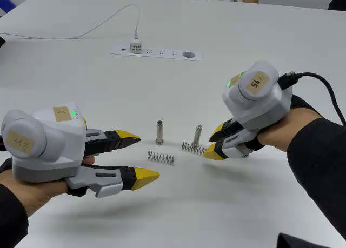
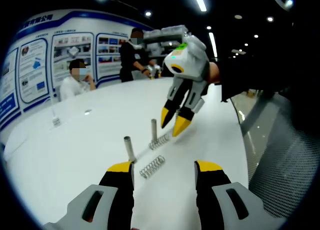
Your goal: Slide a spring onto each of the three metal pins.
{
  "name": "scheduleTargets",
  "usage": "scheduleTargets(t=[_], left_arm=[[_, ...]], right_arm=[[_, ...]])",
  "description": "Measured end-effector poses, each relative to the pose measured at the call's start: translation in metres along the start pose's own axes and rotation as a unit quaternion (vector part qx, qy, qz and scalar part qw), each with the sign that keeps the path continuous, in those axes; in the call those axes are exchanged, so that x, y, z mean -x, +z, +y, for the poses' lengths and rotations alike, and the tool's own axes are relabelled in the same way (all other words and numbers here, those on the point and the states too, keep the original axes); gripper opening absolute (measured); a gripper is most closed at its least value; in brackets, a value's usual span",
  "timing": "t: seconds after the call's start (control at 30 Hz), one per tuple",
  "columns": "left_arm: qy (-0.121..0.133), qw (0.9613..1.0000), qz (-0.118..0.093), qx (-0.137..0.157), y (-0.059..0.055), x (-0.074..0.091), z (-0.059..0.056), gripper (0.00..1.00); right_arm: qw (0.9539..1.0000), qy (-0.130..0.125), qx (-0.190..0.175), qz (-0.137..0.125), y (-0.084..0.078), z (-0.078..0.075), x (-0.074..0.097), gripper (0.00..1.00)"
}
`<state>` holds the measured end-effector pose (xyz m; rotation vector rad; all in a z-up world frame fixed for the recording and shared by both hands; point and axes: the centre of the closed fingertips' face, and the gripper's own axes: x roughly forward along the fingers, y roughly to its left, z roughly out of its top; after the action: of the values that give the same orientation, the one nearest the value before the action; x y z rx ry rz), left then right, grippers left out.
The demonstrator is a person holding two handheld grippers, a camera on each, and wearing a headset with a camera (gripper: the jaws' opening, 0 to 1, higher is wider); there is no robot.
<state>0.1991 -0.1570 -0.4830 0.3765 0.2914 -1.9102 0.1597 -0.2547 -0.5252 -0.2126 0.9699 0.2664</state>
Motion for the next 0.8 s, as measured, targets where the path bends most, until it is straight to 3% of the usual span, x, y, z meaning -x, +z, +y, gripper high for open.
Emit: scheduleTargets(t=[0.8], left_arm=[[-0.001,1.0000,0.002,0.003,-0.001,-0.001,-0.001,0.48]], right_arm=[[0.9997,0.013,0.005,0.021,-0.007,0.000,-0.020,0.18]])
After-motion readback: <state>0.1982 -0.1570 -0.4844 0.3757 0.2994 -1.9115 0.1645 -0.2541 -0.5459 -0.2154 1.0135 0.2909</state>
